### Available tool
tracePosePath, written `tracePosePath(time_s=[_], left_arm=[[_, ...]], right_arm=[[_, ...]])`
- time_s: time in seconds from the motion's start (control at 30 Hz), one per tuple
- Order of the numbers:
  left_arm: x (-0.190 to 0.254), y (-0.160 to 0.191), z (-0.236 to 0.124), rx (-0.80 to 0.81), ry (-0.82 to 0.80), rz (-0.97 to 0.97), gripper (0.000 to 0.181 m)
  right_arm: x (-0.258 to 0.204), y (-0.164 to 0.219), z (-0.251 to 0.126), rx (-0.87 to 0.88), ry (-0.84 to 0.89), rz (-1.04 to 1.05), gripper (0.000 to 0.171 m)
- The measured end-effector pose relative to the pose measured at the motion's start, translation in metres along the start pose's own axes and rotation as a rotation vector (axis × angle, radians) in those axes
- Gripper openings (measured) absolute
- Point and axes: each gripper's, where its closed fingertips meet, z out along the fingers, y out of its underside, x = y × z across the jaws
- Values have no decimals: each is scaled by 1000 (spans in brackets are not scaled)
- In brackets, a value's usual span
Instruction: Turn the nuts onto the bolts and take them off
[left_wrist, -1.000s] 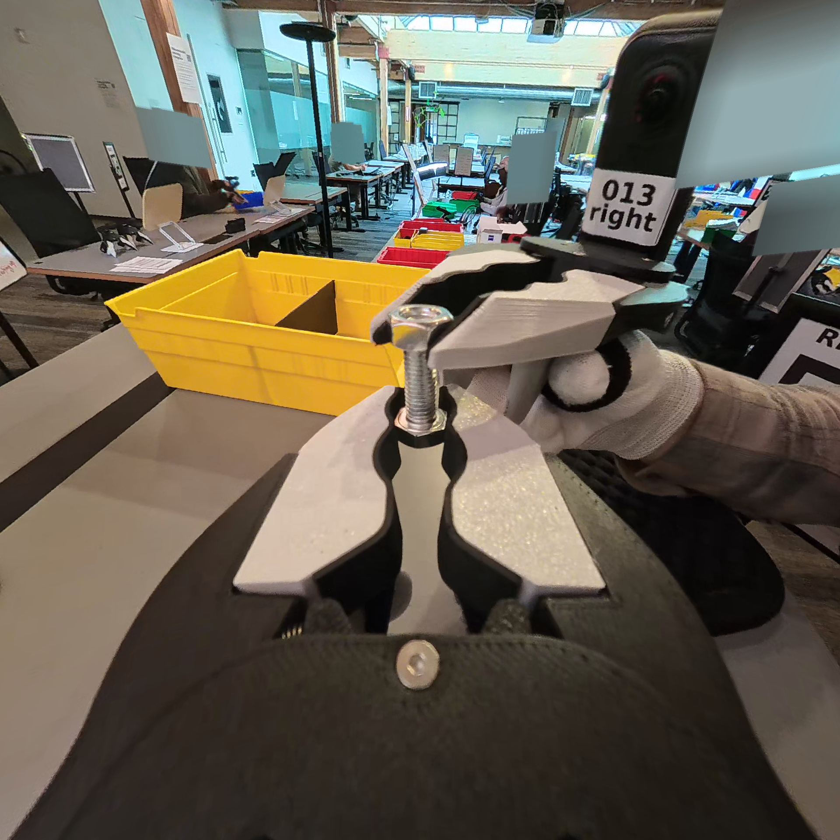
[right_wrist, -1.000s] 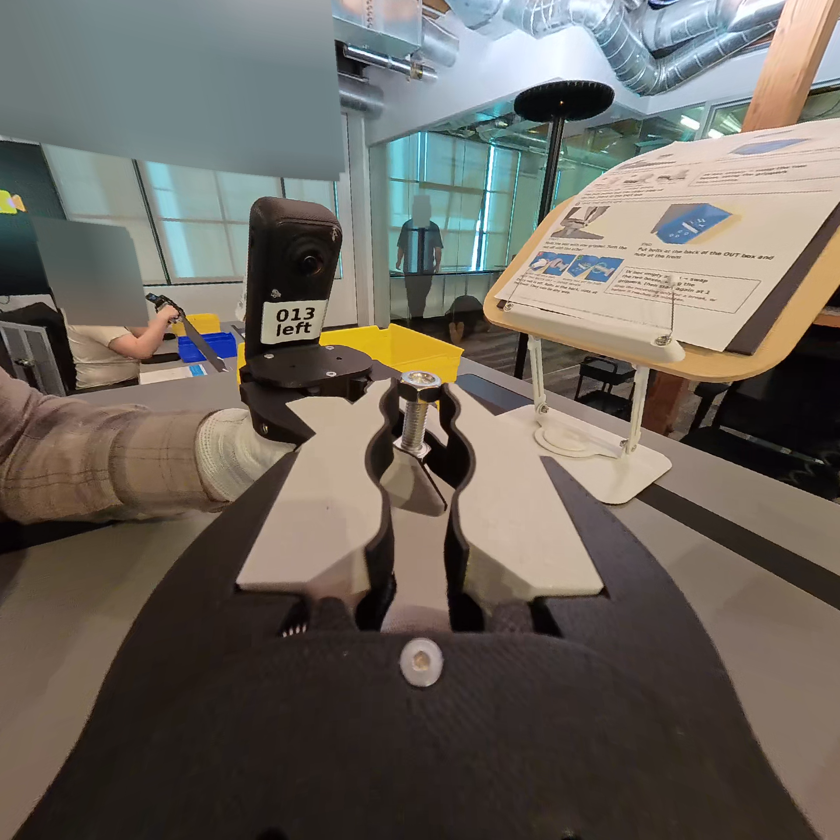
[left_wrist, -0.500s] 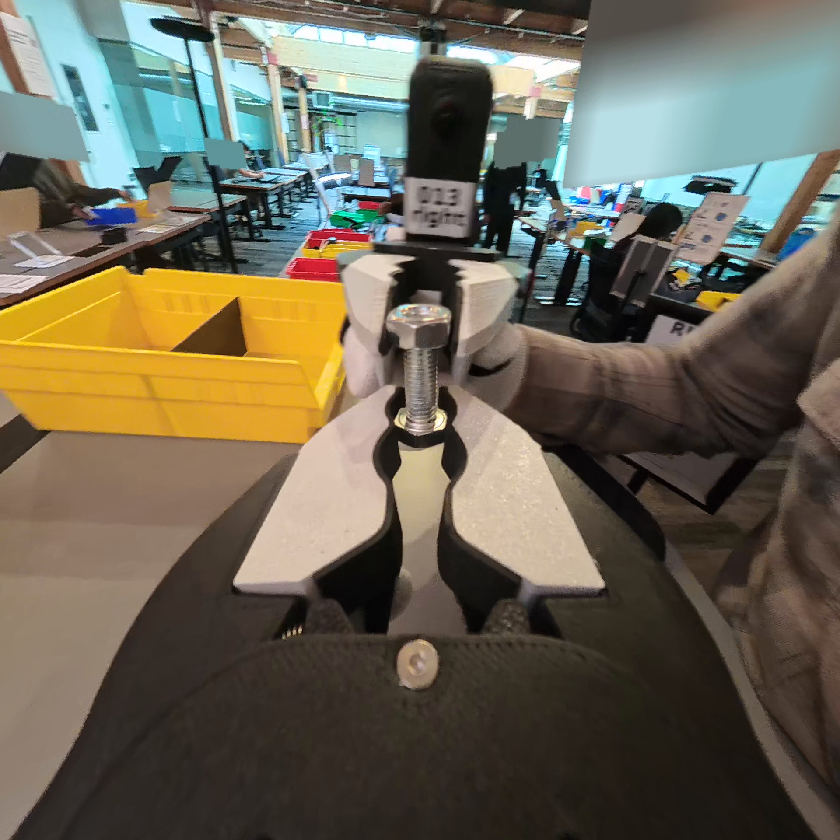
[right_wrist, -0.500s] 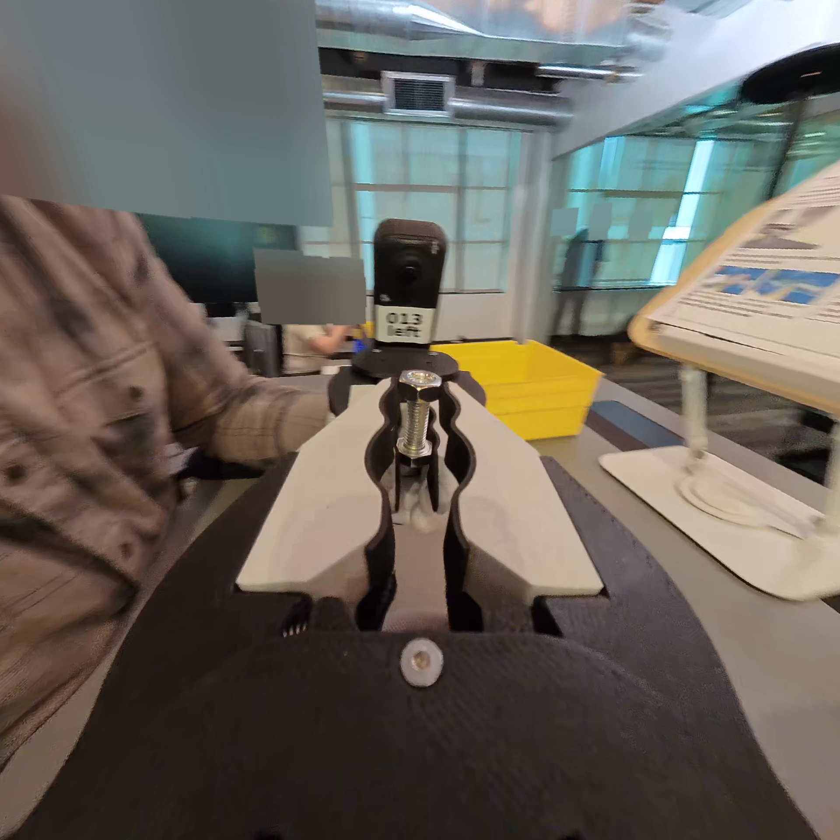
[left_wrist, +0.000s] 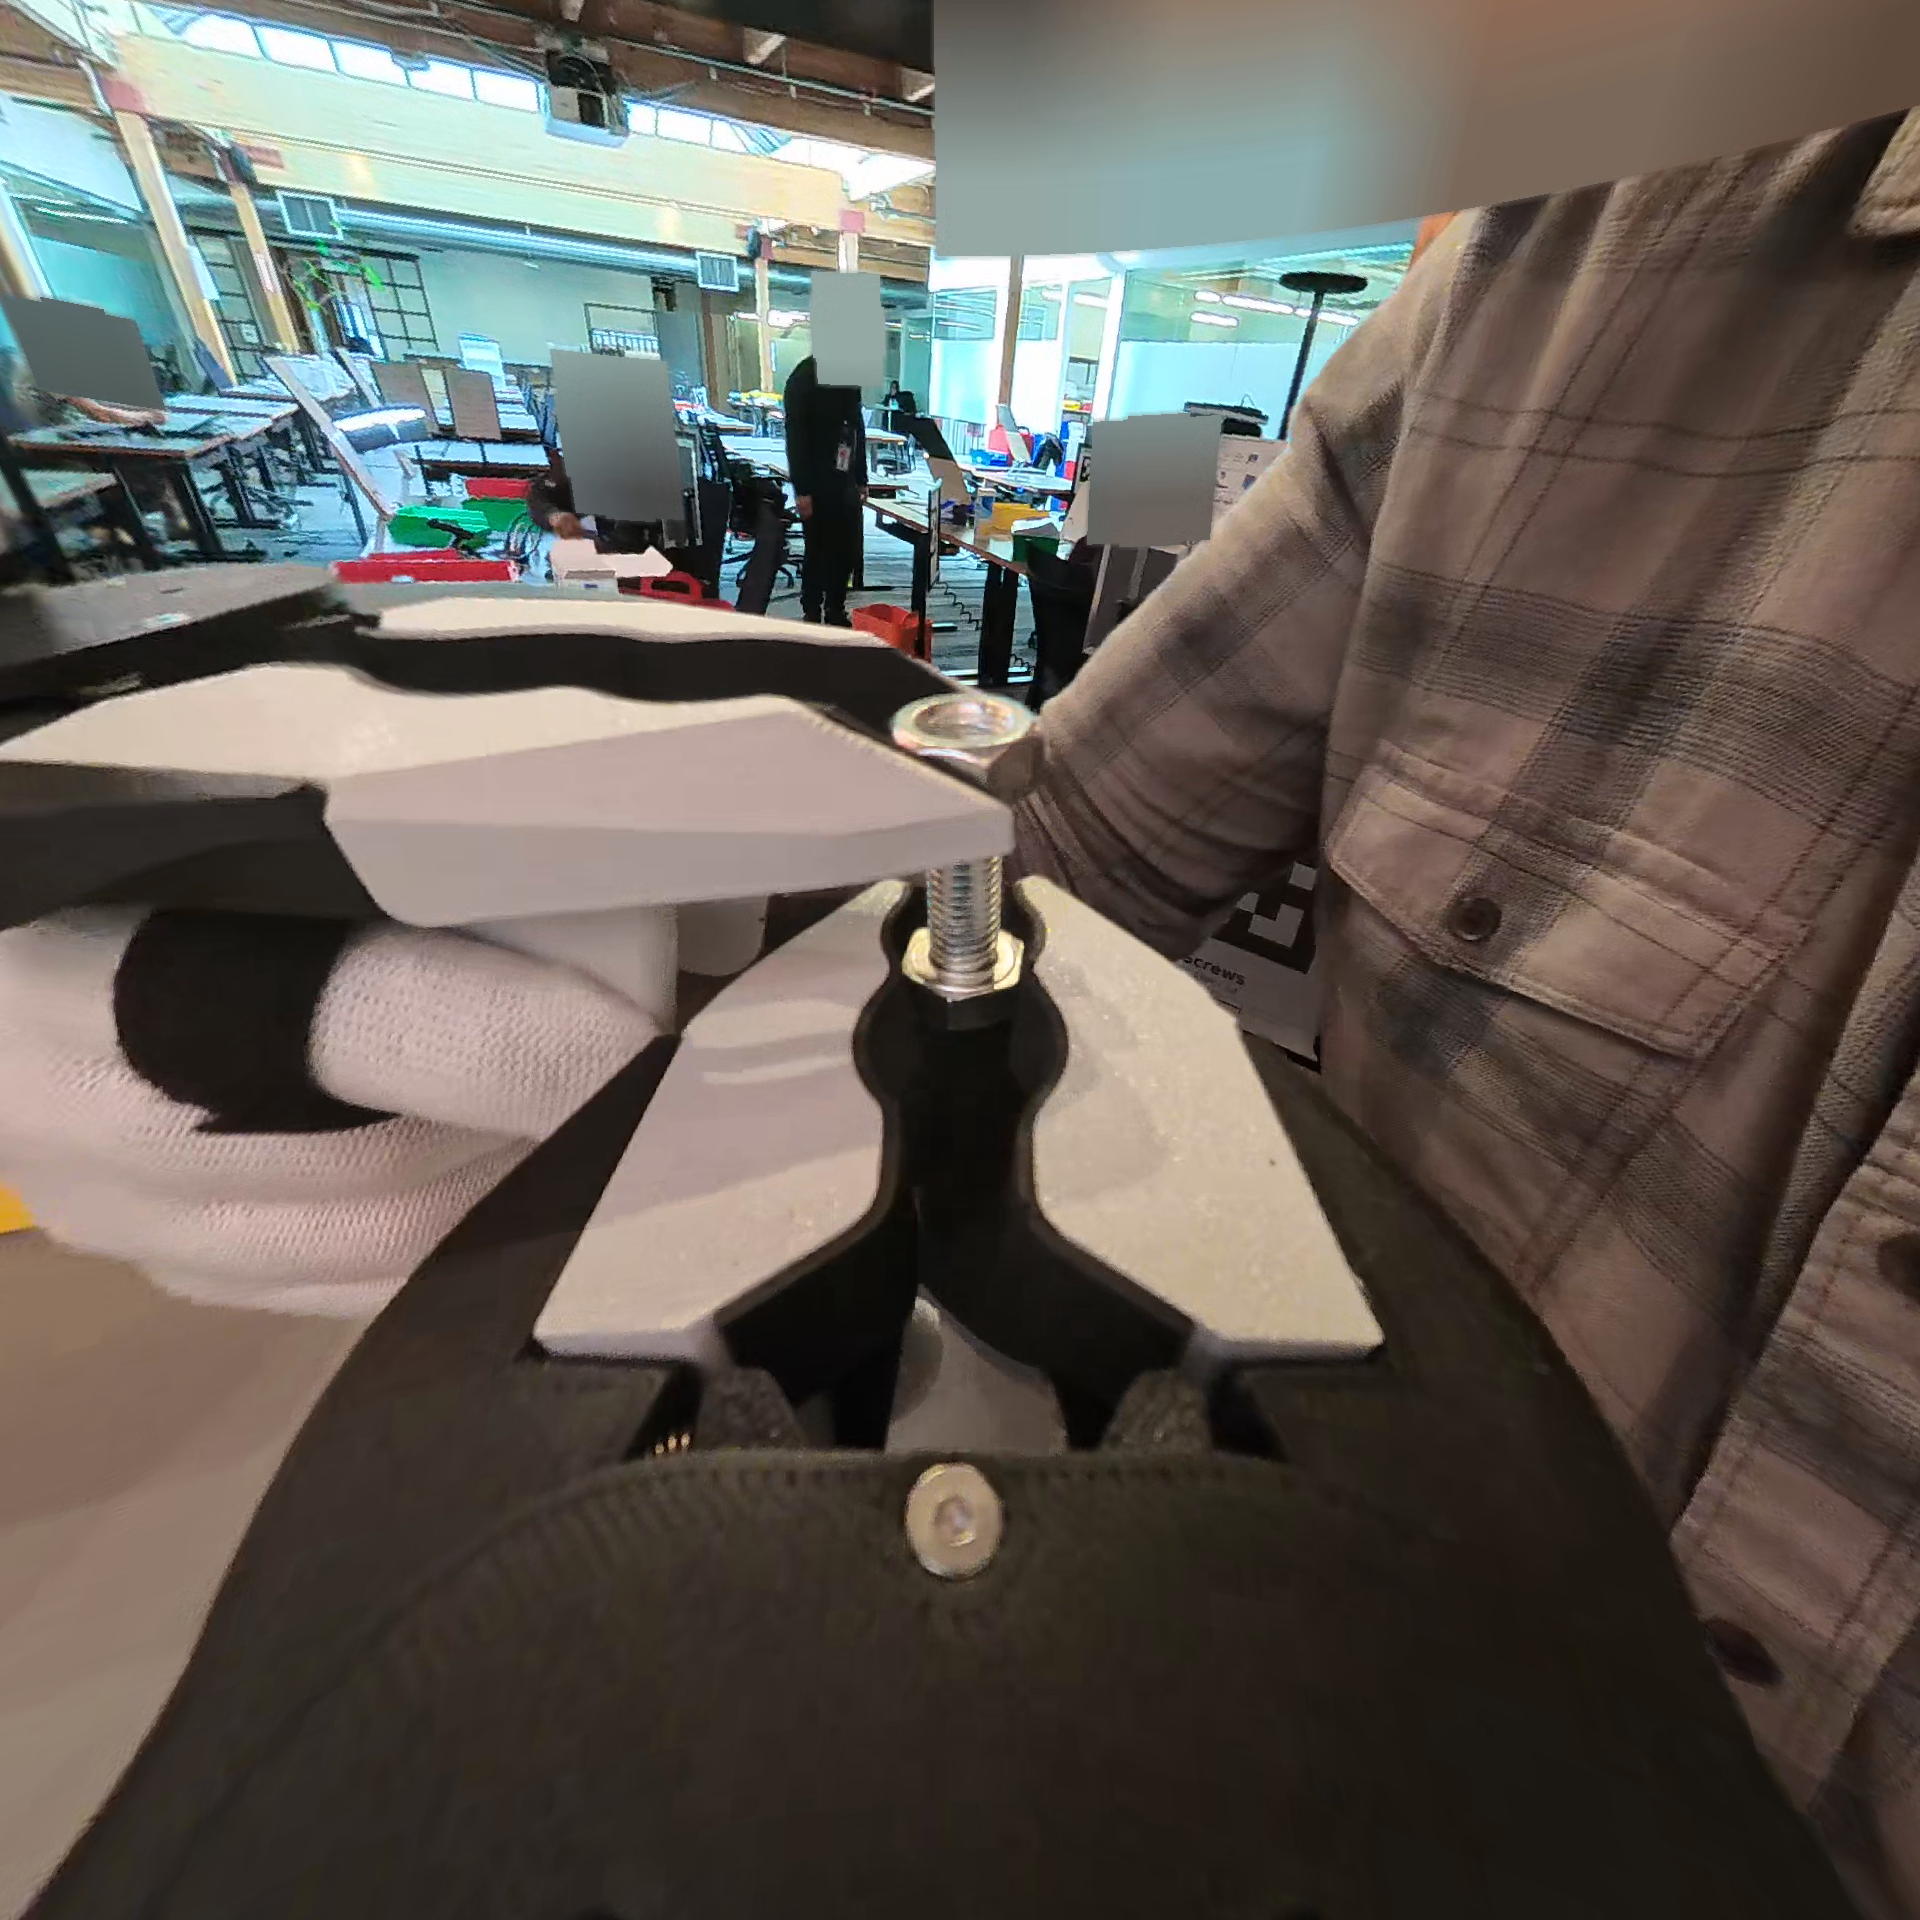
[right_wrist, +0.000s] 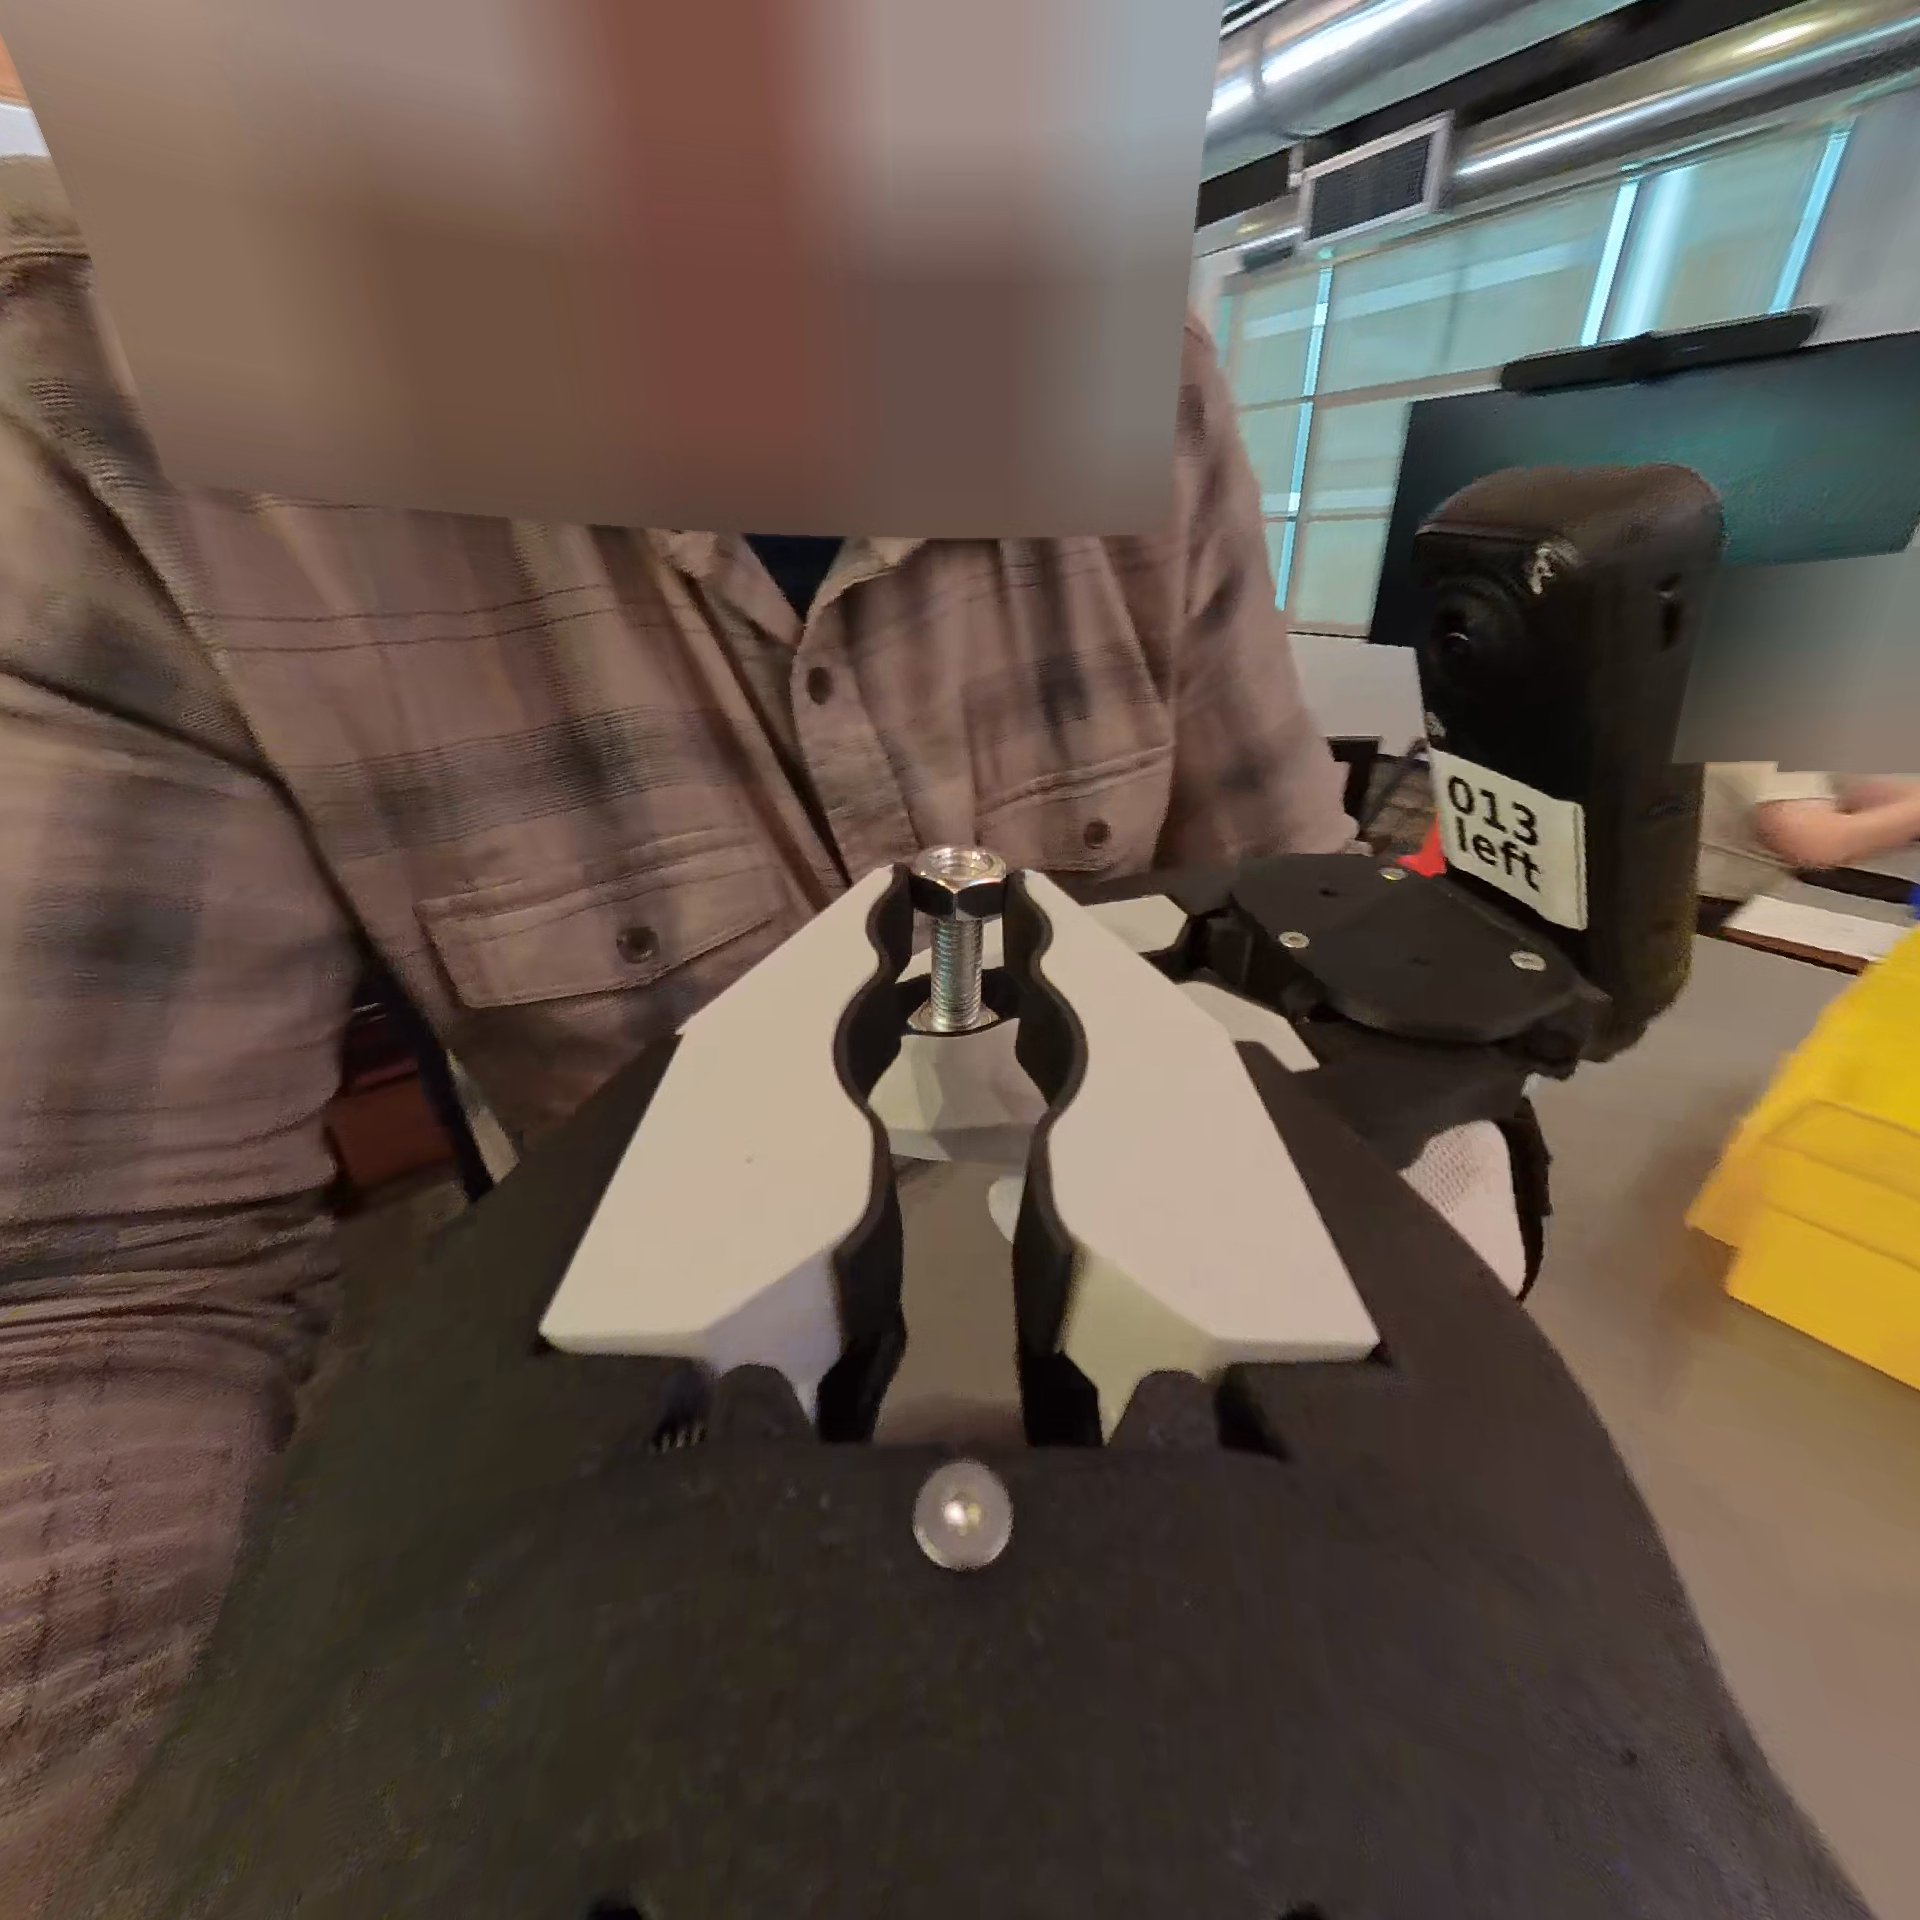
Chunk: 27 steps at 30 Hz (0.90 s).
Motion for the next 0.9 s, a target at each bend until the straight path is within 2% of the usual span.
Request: tracePosePath(time_s=[0.1,0.2,0.27,0.33,0.43,0.6,0.77,0.87,0.9], left_arm=[[-3,-1,-3,5,-8,-3,14],[-10,-4,-10,17,-38,-5,15],[-19,-3,-15,10,-85,-1,15],[-28,-2,-20,6,-127,-7,15],[-48,2,-28,-12,-229,-10,14],[-84,12,-43,-27,-434,-34,14],[-101,17,-51,-24,-551,-42,14],[-107,22,-53,-45,-598,-27,15],[-107,23,-53,-51,-609,-19,15]], right_arm=[[3,-1,-1,11,-21,-15,16],[11,-5,-6,34,60,-44,16],[15,-7,-10,37,134,-55,31],[26,-9,-16,28,272,-64,53],[41,-9,-29,-20,520,-100,56],[59,-18,-61,31,976,-138,50],[71,4,-83,-23,1371,-127,47],[77,18,-95,-56,1576,-103,40],[78,19,-99,-48,1631,-101,32]])
